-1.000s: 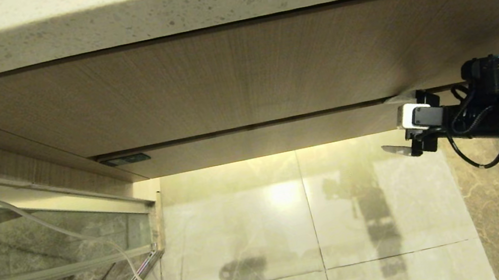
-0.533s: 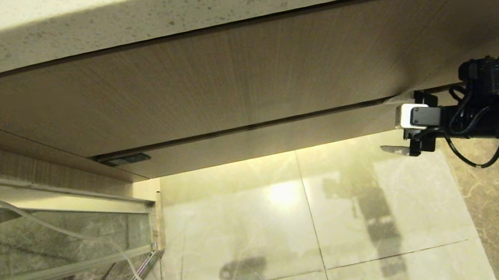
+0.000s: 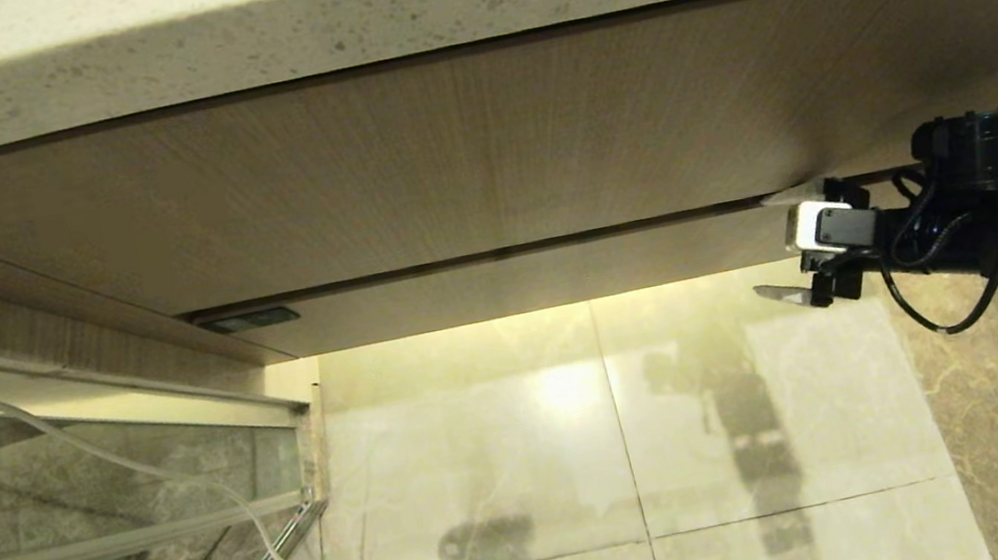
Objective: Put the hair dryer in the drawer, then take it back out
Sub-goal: Pull open the drawer
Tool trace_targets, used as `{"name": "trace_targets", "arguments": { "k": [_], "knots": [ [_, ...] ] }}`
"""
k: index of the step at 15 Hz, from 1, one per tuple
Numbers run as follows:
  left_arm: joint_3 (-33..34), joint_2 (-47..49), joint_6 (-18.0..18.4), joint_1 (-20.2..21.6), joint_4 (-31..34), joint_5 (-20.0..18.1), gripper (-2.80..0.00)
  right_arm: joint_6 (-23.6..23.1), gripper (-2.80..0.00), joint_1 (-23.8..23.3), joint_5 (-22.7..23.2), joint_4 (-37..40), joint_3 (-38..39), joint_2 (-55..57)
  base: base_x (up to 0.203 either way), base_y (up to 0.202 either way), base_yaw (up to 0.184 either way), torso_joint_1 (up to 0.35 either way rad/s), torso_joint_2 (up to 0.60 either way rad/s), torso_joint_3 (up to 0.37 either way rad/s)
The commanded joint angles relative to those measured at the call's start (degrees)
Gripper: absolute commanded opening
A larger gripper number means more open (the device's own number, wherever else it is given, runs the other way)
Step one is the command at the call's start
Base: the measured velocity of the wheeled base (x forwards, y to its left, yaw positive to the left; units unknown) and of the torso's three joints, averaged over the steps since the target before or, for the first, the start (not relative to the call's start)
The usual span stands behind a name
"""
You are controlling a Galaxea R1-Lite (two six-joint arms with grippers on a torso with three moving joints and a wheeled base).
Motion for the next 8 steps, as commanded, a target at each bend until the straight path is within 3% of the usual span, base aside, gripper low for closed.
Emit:
{"name": "trace_targets", "arguments": {
  "k": [1,8],
  "knots": [
    [2.29,0.00,-0.04,0.01,-0.12,0.04,-2.80,-0.32,0.00,-0.03,-0.21,-0.90,-0.31,0.13,0.000,0.000,0.000,0.000,0.00,0.000],
    [2.29,0.00,0.04,0.01,-0.12,0.04,-2.80,-0.84,0.00,0.02,-1.14,-0.56,1.88,-0.20,0.000,0.000,0.000,0.000,0.00,0.000]
  ]
}}
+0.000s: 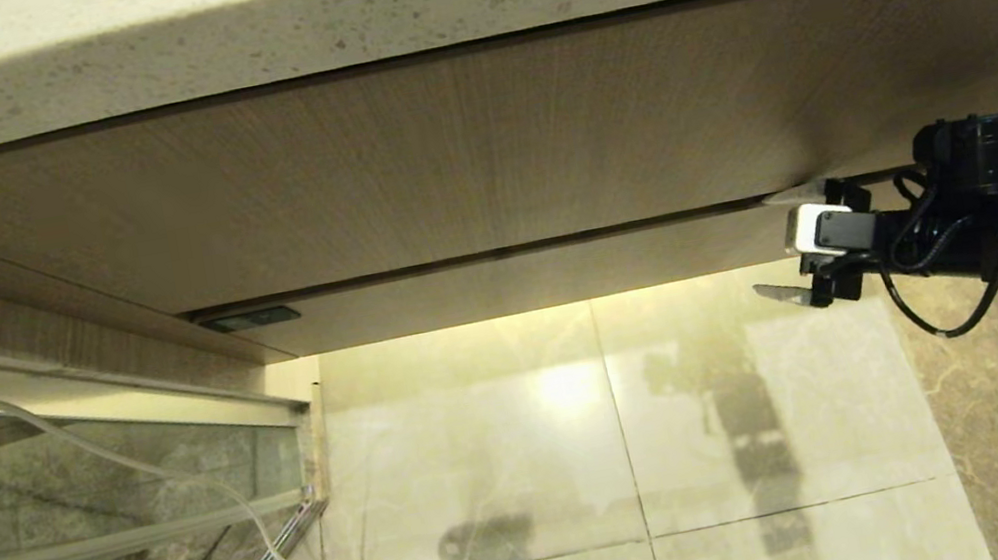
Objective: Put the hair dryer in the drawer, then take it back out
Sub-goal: Pull open the drawer
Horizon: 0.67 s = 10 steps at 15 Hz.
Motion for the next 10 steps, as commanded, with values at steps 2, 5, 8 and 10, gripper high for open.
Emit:
{"name": "trace_targets", "arguments": {
  "k": [2,5,8,10],
  "knots": [
    [2.29,0.00,0.04,0.01,-0.11,0.00,-2.80,-0.53,0.00,0.02,-2.30,1.11,0.78,-0.16,0.000,0.000,0.000,0.000,0.00,0.000],
    [2.29,0.00,0.00,0.01,-0.11,0.00,-2.80,-2.62,0.00,-0.04,-2.27,4.75,1.31,-0.25,0.000,0.000,0.000,0.000,0.00,0.000],
    [2.29,0.00,-0.05,0.01,-0.11,0.00,-2.80,-3.25,0.00,-0.13,-2.35,6.44,1.74,-0.51,0.000,0.000,0.000,0.000,0.00,0.000],
    [2.29,0.00,-0.05,0.01,-0.11,0.00,-2.80,-3.19,0.00,-0.13,-2.26,6.53,1.40,-0.51,0.000,0.000,0.000,0.000,0.00,0.000]
  ]
}}
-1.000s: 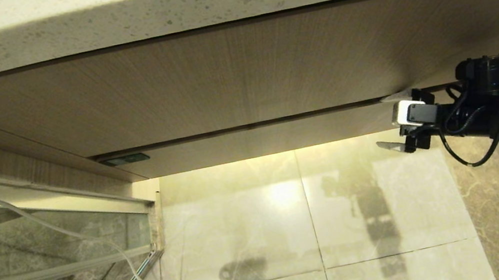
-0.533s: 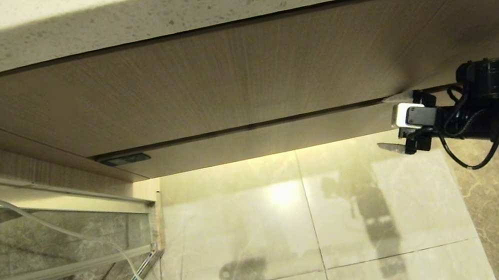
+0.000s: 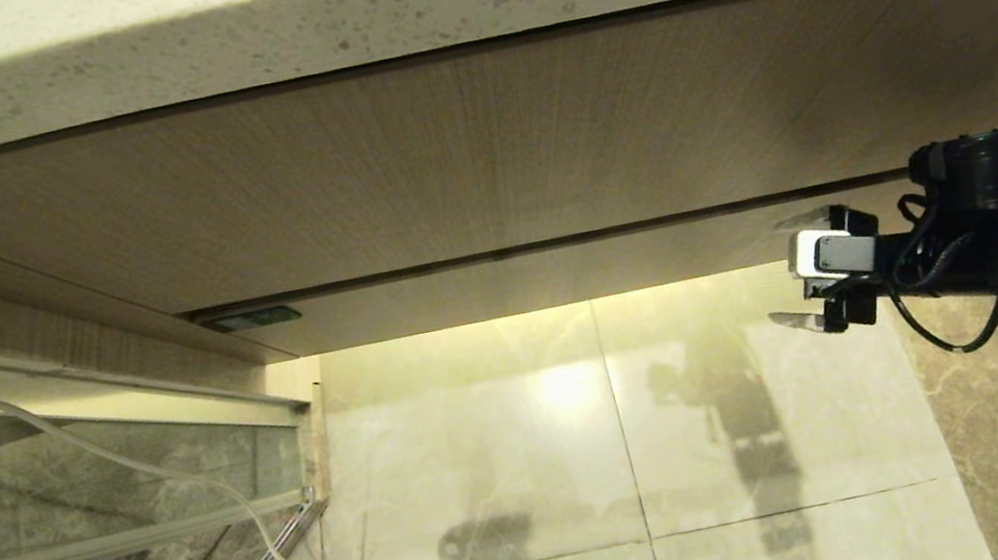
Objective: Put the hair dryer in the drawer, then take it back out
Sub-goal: Pull open the drawer
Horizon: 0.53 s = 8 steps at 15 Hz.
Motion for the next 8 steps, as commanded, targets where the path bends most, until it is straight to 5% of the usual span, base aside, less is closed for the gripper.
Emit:
{"name": "trace_targets", "arguments": {
  "k": [1,8],
  "knots": [
    [2.29,0.00,0.03,0.01,-0.11,0.02,-2.80,-0.30,0.00,-0.14,0.39,-0.10,-0.48,-0.54,0.000,0.000,0.000,0.000,0.00,0.000],
    [2.29,0.00,0.04,0.01,-0.11,0.02,-2.80,-0.32,0.00,-0.23,1.42,-1.04,6.91,-7.24,0.000,0.000,0.000,0.000,0.00,0.000]
  ]
}}
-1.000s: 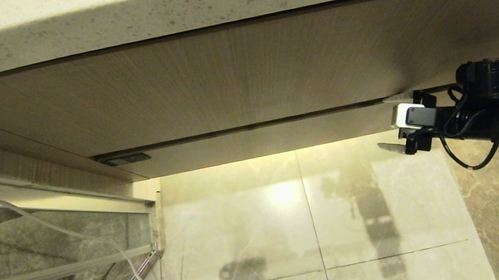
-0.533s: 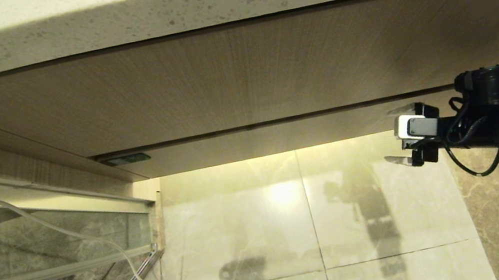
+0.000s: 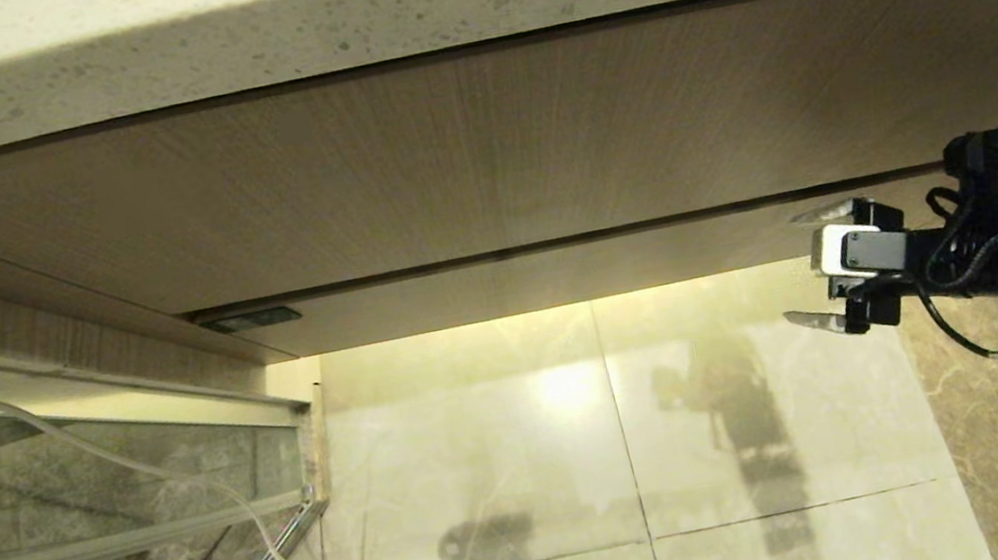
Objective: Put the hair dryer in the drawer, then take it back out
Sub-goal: Pull open the drawer
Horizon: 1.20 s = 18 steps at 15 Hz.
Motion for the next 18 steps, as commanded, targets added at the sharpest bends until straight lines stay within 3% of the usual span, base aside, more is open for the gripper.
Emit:
{"name": "trace_targets", "arguments": {
  "k": [1,9,18],
  "knots": [
    [2.29,0.00,-0.06,0.01,-0.09,-0.08,-2.80,-0.54,0.00,0.69,0.62,-0.61,2.25,-2.15,0.000,0.000,0.000,0.000,0.00,0.000],
    [2.29,0.00,-0.06,0.01,-0.09,0.00,-2.80,-0.47,0.00,4.21,-0.87,-9.08,1.84,1.10,0.000,0.000,0.000,0.000,0.00,0.000],
    [2.29,0.00,-0.06,0.01,-0.09,0.00,-2.80,-0.58,0.00,4.51,-3.77,-12.08,-1.08,4.05,0.000,0.000,0.000,0.000,0.00,0.000]
  ]
}}
